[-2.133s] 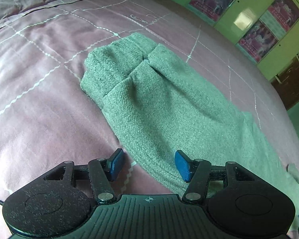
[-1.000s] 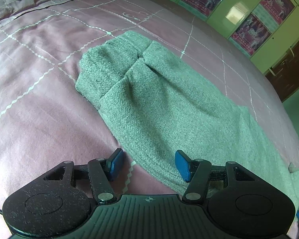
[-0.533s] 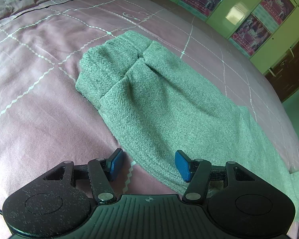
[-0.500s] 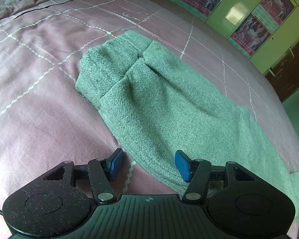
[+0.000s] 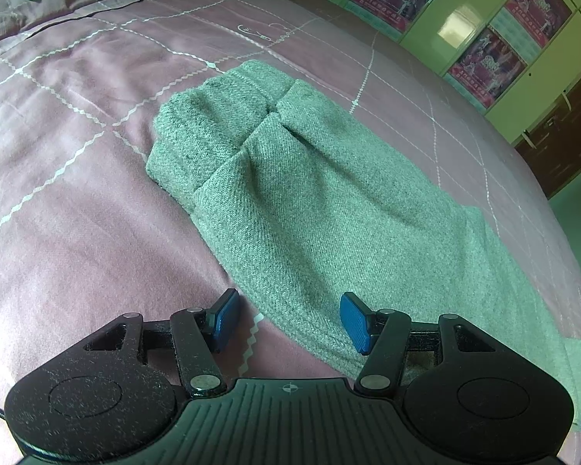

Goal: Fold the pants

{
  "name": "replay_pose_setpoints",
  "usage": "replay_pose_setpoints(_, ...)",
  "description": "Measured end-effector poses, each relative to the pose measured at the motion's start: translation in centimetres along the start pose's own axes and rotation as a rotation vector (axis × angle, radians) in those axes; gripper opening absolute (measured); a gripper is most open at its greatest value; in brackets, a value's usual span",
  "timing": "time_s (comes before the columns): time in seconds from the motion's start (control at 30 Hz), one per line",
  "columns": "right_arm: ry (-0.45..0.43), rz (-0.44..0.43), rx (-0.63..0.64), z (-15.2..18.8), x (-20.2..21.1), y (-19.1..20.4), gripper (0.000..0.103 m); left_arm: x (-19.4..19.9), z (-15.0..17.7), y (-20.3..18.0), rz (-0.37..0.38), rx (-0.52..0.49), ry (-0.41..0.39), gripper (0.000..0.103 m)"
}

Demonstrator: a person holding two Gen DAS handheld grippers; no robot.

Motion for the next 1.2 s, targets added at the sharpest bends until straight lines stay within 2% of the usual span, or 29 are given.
replay_pose_setpoints(0.07,0.003,0.016,0.005,-0.6,-0.9,-0.3,0.022,0.0,0.0,0.0,0.001,0.000,0.000,0.058)
replay_pose_setpoints(0.13,0.017,0.028,0.027,-1.3,-1.5,0.1,0.005,0.0,0.0,0.0,0.001,0.002,-0.001,0.058)
replay_pose_setpoints(0.23,-0.043,-0.020,0.047,-2.4,0.9,1.1,0.005,0.0,0.0,0.0,-0.001,0.000,-0.002,0.058)
replay_pose_setpoints(0.3,-0.100,-0.015,0.052,-2.7,2.7,1.1,0.005,0.0,0.0,0.0,0.000,0.000,-0.002,0.058)
replay_pose_setpoints(0.33,-0.103,0.008,0.039,-2.6,3.0,0.4,0.005,0.0,0.0,0.0,0.000,-0.001,-0.002,0.058)
replay_pose_setpoints(0.43,-0.043,0.070,0.022,-1.1,2.5,-1.8,0.004,0.0,-0.1,0.0,0.000,-0.002,-0.001,0.058)
replay_pose_setpoints(0.63,-0.093,0.042,-0.006,-1.2,3.9,-1.8,0.000,-0.1,-0.1,0.1,-0.001,-0.003,-0.002,0.058)
replay_pose_setpoints(0.73,-0.128,0.096,0.003,-2.0,4.4,-2.5,0.000,-0.1,-0.1,0.1,0.000,-0.003,-0.002,0.058)
replay_pose_setpoints(0.8,-0.110,0.051,-0.041,-2.2,4.1,-3.0,0.003,-0.1,-0.1,0.1,-0.001,-0.005,-0.003,0.058)
replay_pose_setpoints(0.87,-0.086,-0.042,-0.045,-1.6,4.2,-1.7,0.019,-0.1,-0.1,0.1,-0.002,-0.002,-0.006,0.058)
replay_pose_setpoints(0.9,-0.067,-0.074,-0.044,-0.8,4.0,-1.0,0.030,-0.1,-0.1,0.1,-0.003,-0.002,-0.007,0.058)
replay_pose_setpoints(0.93,-0.052,-0.090,-0.043,-0.1,3.7,-0.4,0.033,-0.1,-0.1,0.0,-0.005,-0.003,-0.006,0.058)
replay_pose_setpoints(1.03,0.008,-0.118,-0.058,1.7,2.3,0.3,0.032,0.0,-0.1,0.0,-0.002,-0.011,-0.004,0.058)
replay_pose_setpoints(1.2,0.083,-0.079,-0.045,2.3,0.7,0.4,0.022,0.0,-0.1,0.3,0.007,0.003,-0.008,0.058)
Point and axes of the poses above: each gripper's, at about its wrist camera, not at the fingertips, and x roughly against the way its jaws point, y to its left, z to its underside, the point moved 6 cm from there along -x, roughly the way its jaws point, and after that the axes turned 1 degree about -y, right-handed, at the moved point
